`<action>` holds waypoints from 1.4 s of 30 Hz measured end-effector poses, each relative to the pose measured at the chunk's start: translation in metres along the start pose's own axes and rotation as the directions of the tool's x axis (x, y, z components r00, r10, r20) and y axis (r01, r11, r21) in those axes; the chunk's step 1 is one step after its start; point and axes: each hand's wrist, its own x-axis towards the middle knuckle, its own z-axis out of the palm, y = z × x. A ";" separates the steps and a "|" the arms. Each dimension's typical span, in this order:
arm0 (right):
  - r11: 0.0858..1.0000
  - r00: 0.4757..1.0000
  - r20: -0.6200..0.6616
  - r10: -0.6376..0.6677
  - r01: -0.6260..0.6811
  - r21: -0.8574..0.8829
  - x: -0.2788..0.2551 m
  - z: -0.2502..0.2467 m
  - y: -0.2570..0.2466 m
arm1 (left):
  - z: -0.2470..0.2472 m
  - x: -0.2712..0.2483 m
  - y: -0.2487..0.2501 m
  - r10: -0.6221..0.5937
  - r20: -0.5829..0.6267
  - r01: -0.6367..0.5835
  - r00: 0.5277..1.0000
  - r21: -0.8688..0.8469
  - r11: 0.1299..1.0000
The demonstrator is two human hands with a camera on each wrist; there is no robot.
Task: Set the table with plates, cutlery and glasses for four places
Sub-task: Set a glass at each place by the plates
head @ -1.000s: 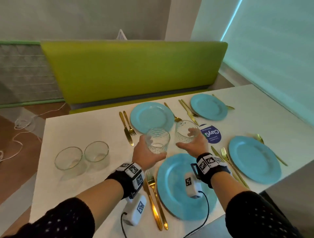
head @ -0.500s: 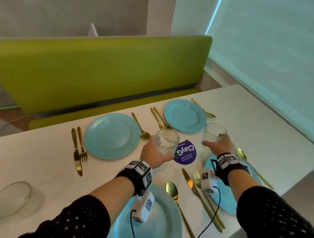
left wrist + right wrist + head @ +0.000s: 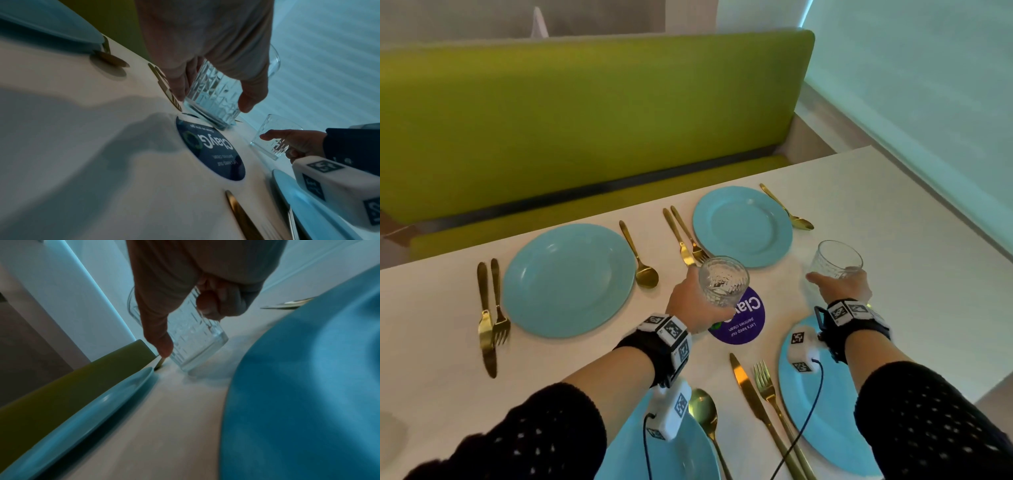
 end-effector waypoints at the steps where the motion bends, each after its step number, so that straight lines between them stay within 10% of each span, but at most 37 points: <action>1: 1.000 1.000 -0.005 0.007 -0.007 0.017 0.002 0.000 0.001 | 0.003 0.002 0.001 -0.004 0.006 0.004 1.000 -0.003 1.000; 30: 0.999 0.998 0.065 -0.027 0.029 -0.019 -0.003 -0.018 0.027 | 0.046 0.000 0.020 0.072 0.176 -0.071 0.982 -0.012 0.997; 42: 0.972 0.975 -0.054 -0.215 0.219 0.082 -0.109 -0.045 0.001 | -0.024 -0.062 -0.003 0.035 0.116 -0.035 0.993 -0.002 0.999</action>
